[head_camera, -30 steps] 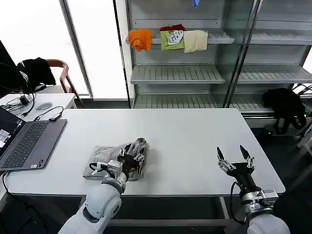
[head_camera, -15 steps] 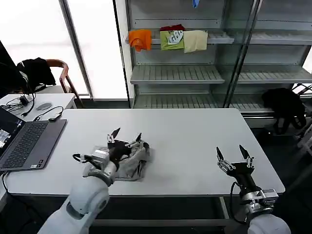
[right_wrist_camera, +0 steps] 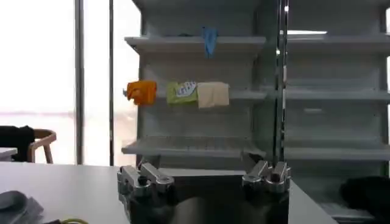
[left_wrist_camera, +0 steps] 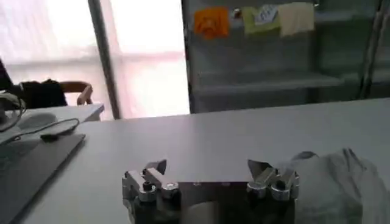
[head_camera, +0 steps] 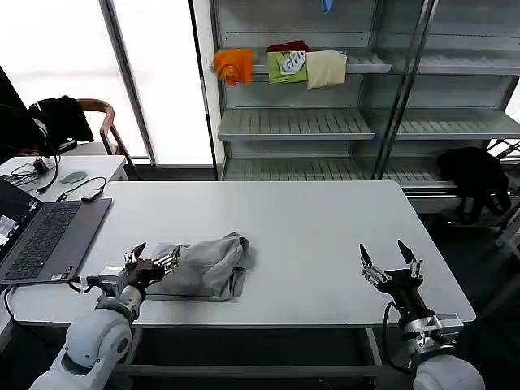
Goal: Fold and organize the clothes.
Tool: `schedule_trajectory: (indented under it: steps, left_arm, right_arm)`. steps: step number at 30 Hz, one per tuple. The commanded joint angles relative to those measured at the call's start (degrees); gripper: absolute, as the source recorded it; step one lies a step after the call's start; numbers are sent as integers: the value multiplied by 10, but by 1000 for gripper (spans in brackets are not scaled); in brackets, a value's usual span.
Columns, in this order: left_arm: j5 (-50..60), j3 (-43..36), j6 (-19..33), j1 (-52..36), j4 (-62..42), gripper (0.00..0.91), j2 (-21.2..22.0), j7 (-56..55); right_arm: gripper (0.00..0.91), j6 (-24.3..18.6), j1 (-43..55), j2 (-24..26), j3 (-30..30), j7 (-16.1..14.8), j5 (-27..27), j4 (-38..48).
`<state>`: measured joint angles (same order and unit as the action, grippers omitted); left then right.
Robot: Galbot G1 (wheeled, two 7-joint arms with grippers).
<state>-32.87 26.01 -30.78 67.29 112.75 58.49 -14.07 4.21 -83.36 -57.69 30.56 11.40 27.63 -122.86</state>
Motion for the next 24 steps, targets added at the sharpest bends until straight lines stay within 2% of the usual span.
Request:
schedule_trajectory:
  steps: [1,19,20,22,23,24]
  left_arm:
    - [-47,41,6,15,-77,907,27,18]
    - [-88,46,8,7,-121,907,25,84]
    - [-87,44,10,8,-119,856,27,91]
    - [-83,41,15,10,-117,343,29,101]
    - [-78,37,22,11,-115,50,30,106]
    - [-77,36,24,12,-115,10,31,107]
  right_arm:
    - [907,0,-3,2,3,0,0,1]
    - [907,3,8,1,-5,-1,0,5]
    - [907,3,8,1,-5,-1,0,5]
    - [907,2,7,1,-4,-1,0,5]
    - [907,2,7,1,-4,-1,0,5]
    - [907,2,6,2,-4,-1,0,5]
